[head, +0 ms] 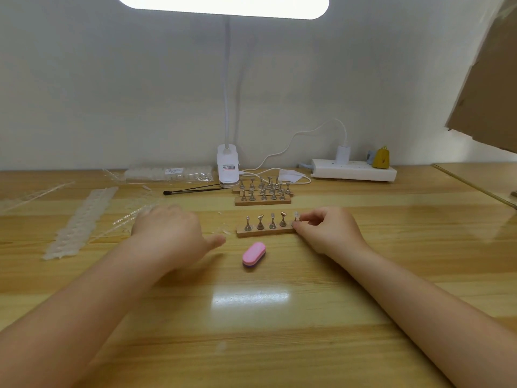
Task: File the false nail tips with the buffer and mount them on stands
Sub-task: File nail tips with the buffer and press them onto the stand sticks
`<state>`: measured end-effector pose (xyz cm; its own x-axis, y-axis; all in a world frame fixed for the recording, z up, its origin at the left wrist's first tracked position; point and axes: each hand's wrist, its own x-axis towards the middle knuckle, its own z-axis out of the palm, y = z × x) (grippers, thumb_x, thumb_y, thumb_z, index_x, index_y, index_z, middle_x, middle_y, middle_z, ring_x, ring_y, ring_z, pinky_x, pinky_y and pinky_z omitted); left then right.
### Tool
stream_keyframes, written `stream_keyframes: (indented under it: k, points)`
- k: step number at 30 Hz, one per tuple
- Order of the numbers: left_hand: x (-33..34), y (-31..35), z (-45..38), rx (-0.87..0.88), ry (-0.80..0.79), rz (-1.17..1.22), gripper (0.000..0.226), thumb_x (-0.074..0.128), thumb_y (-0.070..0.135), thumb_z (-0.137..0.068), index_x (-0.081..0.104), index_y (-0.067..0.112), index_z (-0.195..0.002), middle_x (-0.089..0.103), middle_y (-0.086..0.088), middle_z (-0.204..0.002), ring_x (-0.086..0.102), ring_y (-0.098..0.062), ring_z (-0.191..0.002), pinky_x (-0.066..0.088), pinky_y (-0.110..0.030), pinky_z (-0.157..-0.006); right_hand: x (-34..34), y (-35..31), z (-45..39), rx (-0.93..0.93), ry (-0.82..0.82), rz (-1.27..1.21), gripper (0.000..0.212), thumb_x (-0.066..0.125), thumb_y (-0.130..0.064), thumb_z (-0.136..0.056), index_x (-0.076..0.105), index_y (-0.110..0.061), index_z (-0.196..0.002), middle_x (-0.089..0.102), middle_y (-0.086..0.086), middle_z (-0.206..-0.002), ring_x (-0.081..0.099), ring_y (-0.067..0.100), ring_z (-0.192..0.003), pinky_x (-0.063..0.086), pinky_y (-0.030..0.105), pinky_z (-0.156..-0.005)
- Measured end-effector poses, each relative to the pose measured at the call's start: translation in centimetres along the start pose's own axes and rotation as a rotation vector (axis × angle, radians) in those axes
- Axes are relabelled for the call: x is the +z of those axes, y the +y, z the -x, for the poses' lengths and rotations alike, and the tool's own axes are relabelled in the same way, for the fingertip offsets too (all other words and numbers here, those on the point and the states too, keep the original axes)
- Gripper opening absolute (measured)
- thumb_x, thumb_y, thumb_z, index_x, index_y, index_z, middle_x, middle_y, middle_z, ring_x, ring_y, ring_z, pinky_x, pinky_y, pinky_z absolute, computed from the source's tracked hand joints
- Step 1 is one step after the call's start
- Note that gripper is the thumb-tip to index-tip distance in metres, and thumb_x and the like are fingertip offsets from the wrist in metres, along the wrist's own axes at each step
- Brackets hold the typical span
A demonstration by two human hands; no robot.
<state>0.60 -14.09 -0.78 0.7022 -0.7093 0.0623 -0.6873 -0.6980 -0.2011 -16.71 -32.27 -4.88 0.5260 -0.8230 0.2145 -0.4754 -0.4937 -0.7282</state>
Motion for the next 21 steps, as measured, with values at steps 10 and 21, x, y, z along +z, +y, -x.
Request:
stream_keyframes:
  k: [10, 21]
  points:
    - [1.7, 0.4, -0.3, 0.060, 0.163, 0.109, 0.034, 0.044, 0.050, -0.093, 0.067, 0.024, -0.094, 0.058, 0.001, -0.096, 0.054, -0.023, -0.095, 0.041, -0.033, -0.081, -0.2, -1.4, 1.7, -0.127, 0.176, -0.060, 0.016, 0.063, -0.025, -0.082, 0.060, -0.027, -0.098, 0.049, -0.007, -0.096, 0.047, 0.004, -0.084, 0.036, 0.019, -0.068]
    - [2.9, -0.7, -0.6, 0.150, 0.604, 0.179, 0.033, 0.055, 0.015, -0.092, 0.062, 0.004, -0.063, 0.061, -0.014, -0.069, 0.056, -0.034, -0.064, 0.038, -0.038, -0.064, 0.3, -3.3, 4.1, -0.384, 0.218, -0.010, 0.013, 0.063, -0.016, -0.085, 0.061, -0.018, -0.098, 0.049, -0.008, -0.093, 0.045, 0.008, -0.077, 0.038, 0.023, -0.062]
